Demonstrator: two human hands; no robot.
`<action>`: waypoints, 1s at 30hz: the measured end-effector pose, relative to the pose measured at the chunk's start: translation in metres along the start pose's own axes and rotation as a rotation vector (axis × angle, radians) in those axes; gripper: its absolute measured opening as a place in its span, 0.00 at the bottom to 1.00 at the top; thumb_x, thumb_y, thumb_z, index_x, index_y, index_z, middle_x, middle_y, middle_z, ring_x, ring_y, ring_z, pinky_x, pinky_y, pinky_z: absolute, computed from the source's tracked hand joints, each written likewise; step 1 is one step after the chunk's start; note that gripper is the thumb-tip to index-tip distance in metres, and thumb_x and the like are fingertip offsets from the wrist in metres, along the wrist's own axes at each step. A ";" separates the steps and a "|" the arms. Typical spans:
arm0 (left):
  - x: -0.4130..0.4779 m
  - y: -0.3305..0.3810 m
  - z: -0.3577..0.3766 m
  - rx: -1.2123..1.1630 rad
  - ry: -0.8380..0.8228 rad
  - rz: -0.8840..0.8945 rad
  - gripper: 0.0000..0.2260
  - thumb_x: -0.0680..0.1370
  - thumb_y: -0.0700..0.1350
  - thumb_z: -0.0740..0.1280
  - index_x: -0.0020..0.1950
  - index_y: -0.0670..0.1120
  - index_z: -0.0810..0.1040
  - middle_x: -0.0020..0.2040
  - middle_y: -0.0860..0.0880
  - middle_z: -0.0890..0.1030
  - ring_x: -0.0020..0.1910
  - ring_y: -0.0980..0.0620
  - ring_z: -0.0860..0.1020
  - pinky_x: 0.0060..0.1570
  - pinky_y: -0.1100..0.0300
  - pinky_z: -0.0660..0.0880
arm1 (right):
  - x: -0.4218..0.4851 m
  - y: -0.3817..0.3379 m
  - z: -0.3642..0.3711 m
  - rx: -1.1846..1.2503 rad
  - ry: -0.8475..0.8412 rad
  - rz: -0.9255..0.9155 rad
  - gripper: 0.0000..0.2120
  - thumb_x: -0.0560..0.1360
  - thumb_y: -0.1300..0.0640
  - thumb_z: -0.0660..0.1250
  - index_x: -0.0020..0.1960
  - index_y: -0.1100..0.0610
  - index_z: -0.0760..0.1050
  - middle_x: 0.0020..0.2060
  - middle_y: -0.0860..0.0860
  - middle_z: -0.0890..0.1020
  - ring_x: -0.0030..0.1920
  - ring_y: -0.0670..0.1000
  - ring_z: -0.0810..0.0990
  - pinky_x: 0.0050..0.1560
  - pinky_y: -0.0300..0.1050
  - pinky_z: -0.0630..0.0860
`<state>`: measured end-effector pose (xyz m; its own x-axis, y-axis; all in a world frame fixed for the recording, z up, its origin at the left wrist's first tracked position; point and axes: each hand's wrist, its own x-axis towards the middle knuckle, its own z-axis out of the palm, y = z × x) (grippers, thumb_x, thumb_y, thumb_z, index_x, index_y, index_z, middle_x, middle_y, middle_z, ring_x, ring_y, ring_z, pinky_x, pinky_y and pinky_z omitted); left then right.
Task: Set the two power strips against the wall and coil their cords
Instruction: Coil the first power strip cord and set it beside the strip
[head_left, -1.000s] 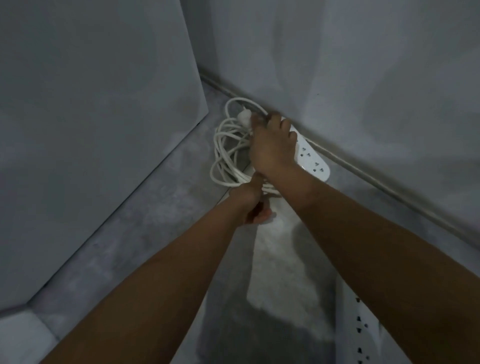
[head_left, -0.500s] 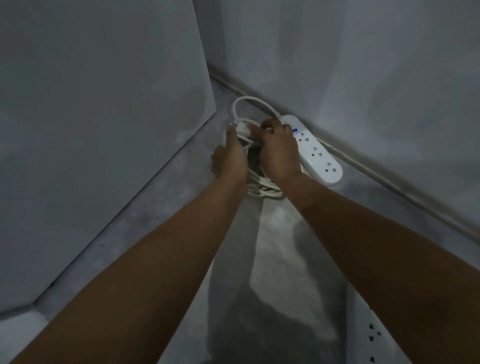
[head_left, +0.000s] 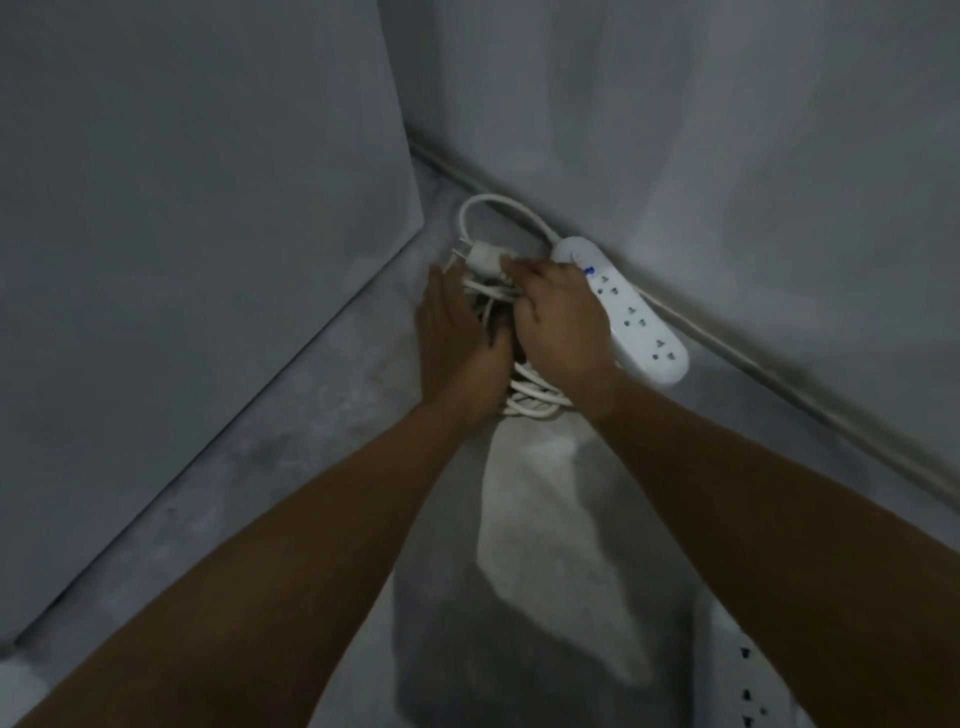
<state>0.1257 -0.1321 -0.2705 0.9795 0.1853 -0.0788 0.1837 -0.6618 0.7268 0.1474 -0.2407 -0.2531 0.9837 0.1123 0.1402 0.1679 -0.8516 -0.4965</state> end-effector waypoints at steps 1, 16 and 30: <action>-0.003 0.001 0.002 0.035 -0.005 -0.039 0.31 0.78 0.48 0.61 0.78 0.45 0.51 0.79 0.43 0.53 0.78 0.46 0.52 0.76 0.50 0.50 | -0.002 0.000 -0.003 -0.004 -0.046 -0.016 0.27 0.73 0.53 0.50 0.66 0.59 0.75 0.60 0.58 0.81 0.59 0.60 0.78 0.61 0.50 0.72; -0.043 0.045 0.027 0.014 0.123 -0.361 0.30 0.75 0.48 0.68 0.73 0.43 0.61 0.72 0.36 0.66 0.72 0.37 0.64 0.69 0.40 0.59 | -0.125 0.035 -0.027 -0.368 -0.149 -0.104 0.30 0.72 0.61 0.52 0.73 0.63 0.64 0.72 0.59 0.68 0.73 0.61 0.66 0.74 0.59 0.57; -0.080 0.049 -0.121 0.536 -0.459 -0.054 0.26 0.83 0.50 0.50 0.78 0.42 0.50 0.79 0.41 0.46 0.78 0.42 0.49 0.74 0.44 0.52 | -0.130 -0.008 -0.114 -0.428 -0.425 0.040 0.30 0.80 0.59 0.51 0.79 0.56 0.43 0.79 0.52 0.46 0.79 0.56 0.43 0.76 0.52 0.41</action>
<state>0.0468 -0.0916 -0.1464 0.8822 -0.0189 -0.4705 0.1330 -0.9485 0.2875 0.0107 -0.3063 -0.1697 0.9427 0.1957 -0.2702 0.1768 -0.9799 -0.0928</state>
